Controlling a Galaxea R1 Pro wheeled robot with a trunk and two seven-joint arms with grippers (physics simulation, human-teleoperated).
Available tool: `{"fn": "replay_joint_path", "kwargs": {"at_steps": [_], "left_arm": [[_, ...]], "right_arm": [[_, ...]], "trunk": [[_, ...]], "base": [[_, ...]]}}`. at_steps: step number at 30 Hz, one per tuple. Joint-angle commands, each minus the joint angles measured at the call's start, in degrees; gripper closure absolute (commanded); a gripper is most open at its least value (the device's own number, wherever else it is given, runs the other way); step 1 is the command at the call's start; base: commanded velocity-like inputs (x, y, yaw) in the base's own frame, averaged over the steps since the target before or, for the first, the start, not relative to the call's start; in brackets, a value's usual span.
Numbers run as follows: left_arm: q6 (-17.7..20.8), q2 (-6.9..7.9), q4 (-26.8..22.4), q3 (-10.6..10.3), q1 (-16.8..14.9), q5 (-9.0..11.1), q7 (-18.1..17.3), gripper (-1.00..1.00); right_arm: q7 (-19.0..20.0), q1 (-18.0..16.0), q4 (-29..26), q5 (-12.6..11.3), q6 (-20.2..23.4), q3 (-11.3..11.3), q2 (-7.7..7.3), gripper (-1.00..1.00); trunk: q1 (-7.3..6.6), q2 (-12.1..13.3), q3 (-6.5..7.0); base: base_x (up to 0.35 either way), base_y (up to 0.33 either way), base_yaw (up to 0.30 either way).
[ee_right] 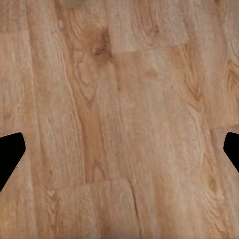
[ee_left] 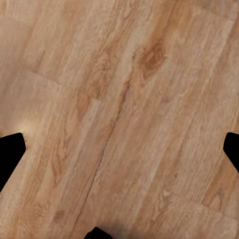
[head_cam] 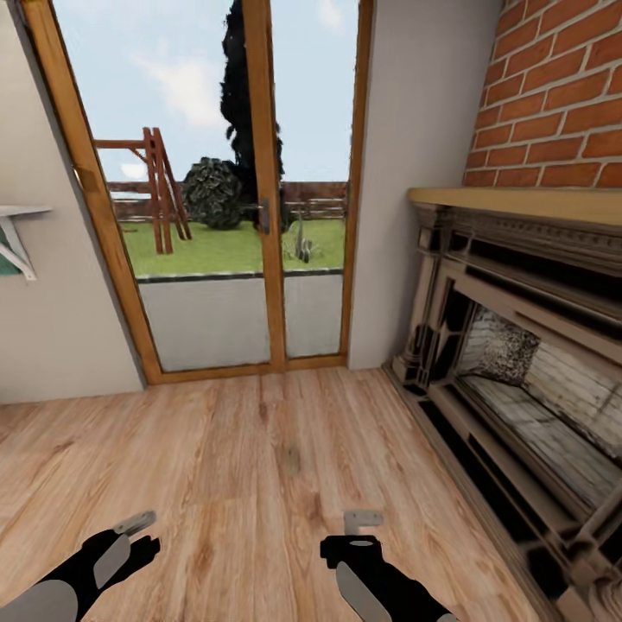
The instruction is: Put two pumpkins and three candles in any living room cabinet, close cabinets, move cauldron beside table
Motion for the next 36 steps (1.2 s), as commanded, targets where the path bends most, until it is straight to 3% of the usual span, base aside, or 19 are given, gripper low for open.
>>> {"fn": "replay_joint_path", "kwargs": {"at_steps": [1, 15, 26, 36], "left_arm": [[0.25, 0.04, -0.14, -0.48, -0.01, 0.59, 0.40, -1.00], [0.20, 0.16, -0.18, -0.50, -0.01, 0.44, 0.38, -1.00], [-0.89, -0.69, -0.12, -2.22, 0.05, 0.47, 0.44, -1.00], [-0.89, -0.95, -0.12, -2.24, 0.08, 0.49, 0.44, -1.00]], "right_arm": [[-0.44, -0.07, -0.09, -0.32, 0.18, 0.28, -0.04, -1.00], [-0.44, -0.07, -0.09, -0.32, -0.16, 0.20, -0.26, -1.00], [-0.53, -0.07, -0.09, -0.34, -0.08, 0.21, -0.53, -1.00], [-0.52, -0.07, -0.09, -0.37, -0.07, 0.19, -0.59, -1.00]], "trunk": [[0.00, -0.04, -0.06], [0.00, -0.04, -0.06], [0.00, -0.04, -0.06], [0.00, -0.04, -0.06]], "base": [[0.026, 0.000, 0.292], [0.093, -0.011, 0.282], [0.290, -0.027, 0.033], [0.256, 0.000, 0.000]]}}
